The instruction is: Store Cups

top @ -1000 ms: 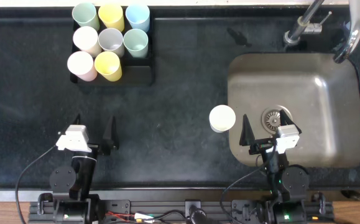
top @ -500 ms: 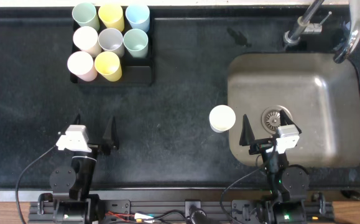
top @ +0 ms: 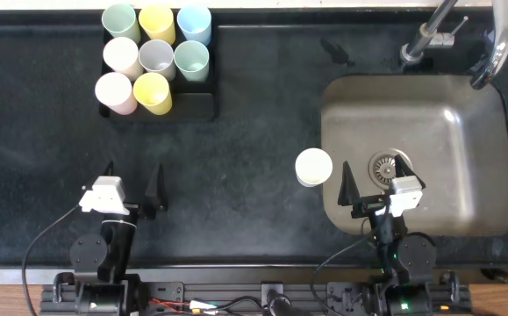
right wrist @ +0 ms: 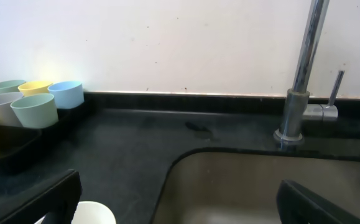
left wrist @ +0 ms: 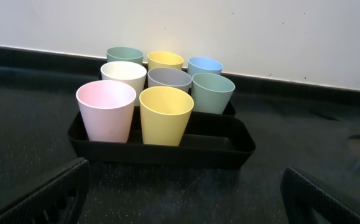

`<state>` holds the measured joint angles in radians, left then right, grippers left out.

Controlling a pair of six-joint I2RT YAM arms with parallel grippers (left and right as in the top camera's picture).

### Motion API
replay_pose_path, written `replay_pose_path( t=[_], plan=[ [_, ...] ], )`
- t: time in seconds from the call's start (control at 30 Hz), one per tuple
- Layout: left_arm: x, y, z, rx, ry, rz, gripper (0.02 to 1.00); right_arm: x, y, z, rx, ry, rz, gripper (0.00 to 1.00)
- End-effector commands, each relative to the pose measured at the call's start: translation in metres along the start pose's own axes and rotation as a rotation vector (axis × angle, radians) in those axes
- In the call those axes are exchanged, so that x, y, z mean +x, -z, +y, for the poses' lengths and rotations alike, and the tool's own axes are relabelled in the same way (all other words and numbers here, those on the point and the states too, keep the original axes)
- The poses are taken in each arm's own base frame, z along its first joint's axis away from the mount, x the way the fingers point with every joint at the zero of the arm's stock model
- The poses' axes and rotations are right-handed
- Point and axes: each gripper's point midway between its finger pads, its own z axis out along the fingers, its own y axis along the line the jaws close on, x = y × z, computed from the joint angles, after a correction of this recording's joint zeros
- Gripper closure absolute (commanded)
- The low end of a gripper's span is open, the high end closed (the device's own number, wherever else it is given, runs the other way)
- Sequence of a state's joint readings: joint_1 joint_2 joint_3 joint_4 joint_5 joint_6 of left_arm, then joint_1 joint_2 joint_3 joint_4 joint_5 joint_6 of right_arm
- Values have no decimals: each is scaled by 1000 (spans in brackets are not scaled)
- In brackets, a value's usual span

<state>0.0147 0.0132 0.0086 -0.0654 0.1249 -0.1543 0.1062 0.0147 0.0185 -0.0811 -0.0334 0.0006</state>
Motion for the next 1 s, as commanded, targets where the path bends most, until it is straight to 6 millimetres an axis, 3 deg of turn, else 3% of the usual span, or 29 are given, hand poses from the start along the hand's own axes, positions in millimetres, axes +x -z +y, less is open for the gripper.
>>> replay_pose_path(
  t=[0.03, 0.8, 0.9, 1.0],
  plan=[
    [-1, 1, -2, 11, 3, -4, 20, 3, 0, -2, 10, -7, -3, 5],
    [-1, 1, -2, 10, 3, -4, 18, 2, 0, -1, 5, -8, -6, 5],
    [-1, 1, -2, 10, 3, -4, 20, -2, 0, -2, 9, -105, -23, 5],
    [-1, 1, -2, 10, 3, -4, 20, -1, 0, 9, -58, -234, -10, 5]
  ],
)
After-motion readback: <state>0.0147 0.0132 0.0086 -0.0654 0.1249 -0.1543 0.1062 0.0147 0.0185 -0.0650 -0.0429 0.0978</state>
